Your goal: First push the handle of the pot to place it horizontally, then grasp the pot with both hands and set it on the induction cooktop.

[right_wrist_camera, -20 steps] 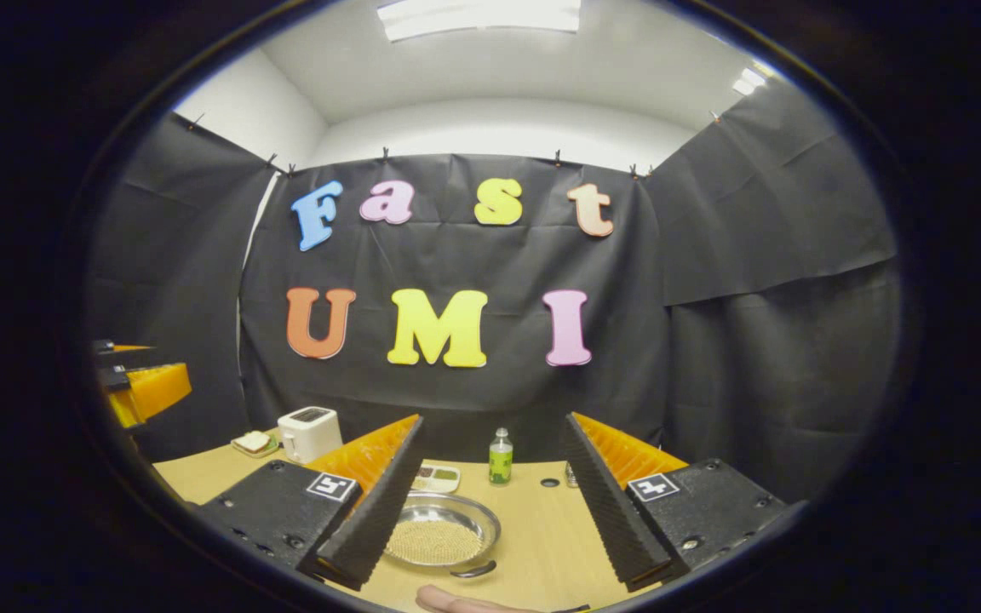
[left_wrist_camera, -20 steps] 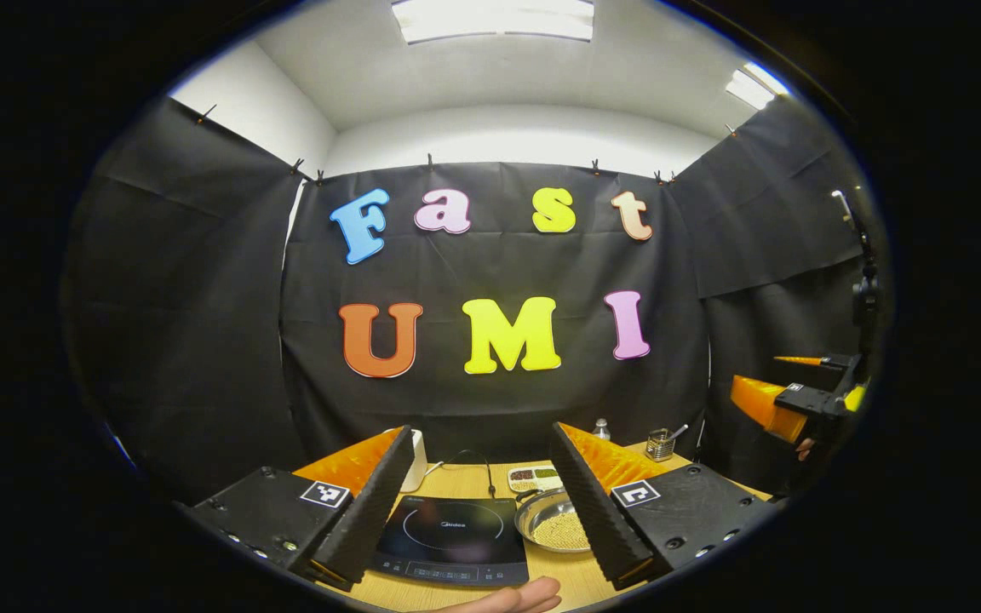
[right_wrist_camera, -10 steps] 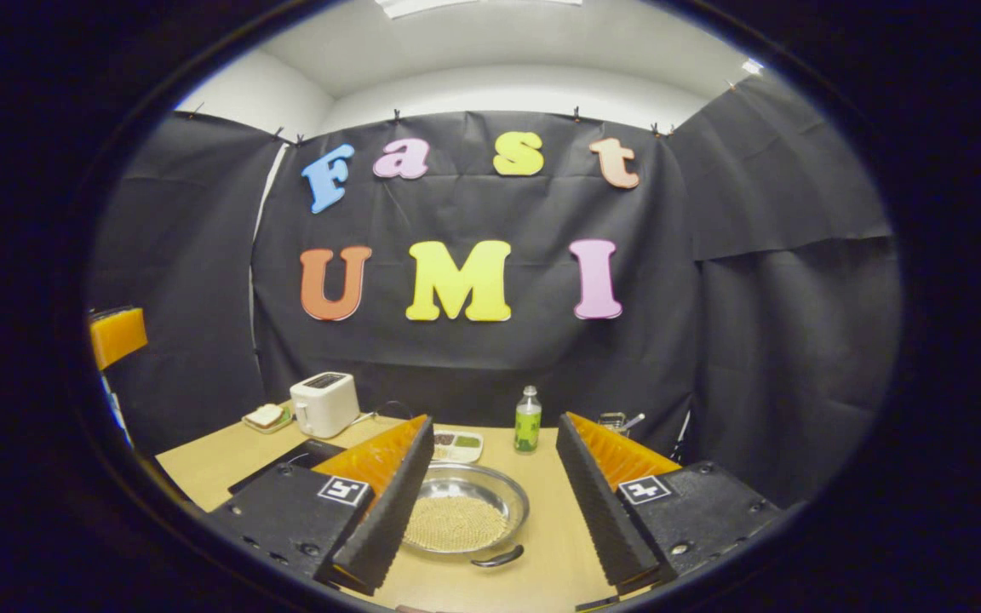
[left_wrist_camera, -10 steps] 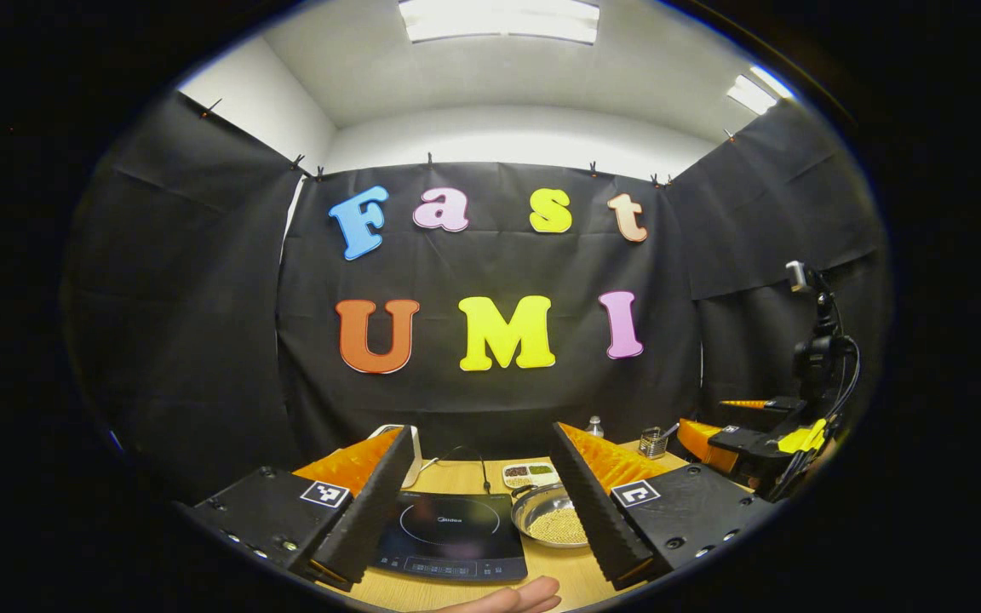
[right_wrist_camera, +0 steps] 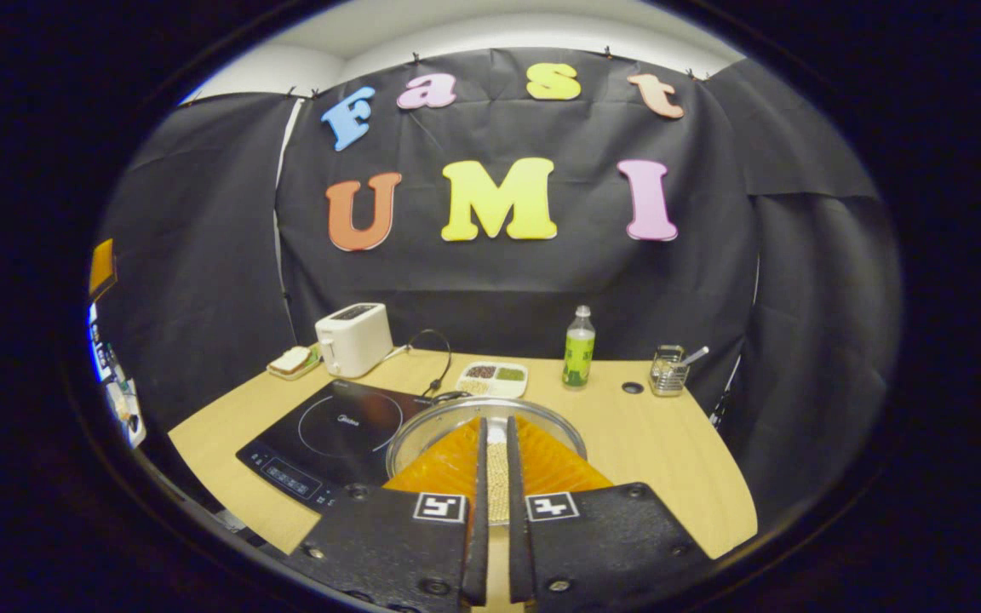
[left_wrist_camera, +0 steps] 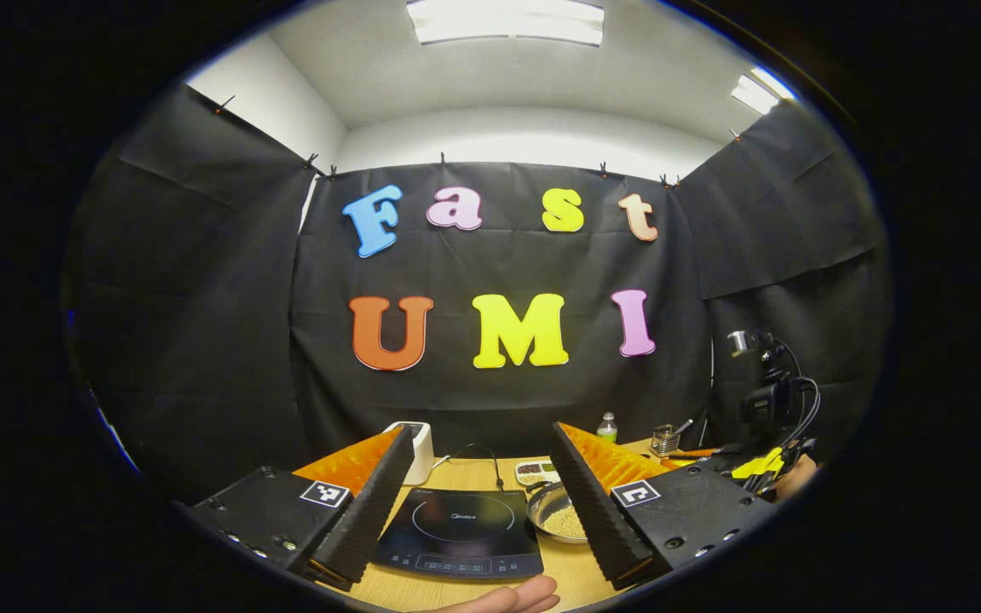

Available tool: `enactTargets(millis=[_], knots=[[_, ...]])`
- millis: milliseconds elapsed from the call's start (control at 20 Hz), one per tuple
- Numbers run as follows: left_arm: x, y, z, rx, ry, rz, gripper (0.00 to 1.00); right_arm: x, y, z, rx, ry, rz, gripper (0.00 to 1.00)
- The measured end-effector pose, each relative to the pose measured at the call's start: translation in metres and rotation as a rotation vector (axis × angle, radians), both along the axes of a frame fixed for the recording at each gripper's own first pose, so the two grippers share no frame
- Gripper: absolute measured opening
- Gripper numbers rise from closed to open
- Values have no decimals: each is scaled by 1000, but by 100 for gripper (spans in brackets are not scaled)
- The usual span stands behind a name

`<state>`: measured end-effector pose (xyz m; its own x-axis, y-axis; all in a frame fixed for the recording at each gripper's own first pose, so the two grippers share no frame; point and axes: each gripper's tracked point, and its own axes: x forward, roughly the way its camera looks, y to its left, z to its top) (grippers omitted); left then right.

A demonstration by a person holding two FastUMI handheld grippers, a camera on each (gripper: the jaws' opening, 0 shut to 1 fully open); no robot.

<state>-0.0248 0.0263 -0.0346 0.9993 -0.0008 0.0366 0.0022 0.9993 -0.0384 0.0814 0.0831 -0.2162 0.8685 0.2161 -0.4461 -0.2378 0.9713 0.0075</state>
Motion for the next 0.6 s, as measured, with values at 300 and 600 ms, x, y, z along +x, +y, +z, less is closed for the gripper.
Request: enactTargets(millis=[300,600], knots=[[2,15,-16,46,9,31,96,-3,4,-47,-77,136,18,1],[0,13,-20,41,5,13,96,-15,-11,-82,-109,261,47,4]])
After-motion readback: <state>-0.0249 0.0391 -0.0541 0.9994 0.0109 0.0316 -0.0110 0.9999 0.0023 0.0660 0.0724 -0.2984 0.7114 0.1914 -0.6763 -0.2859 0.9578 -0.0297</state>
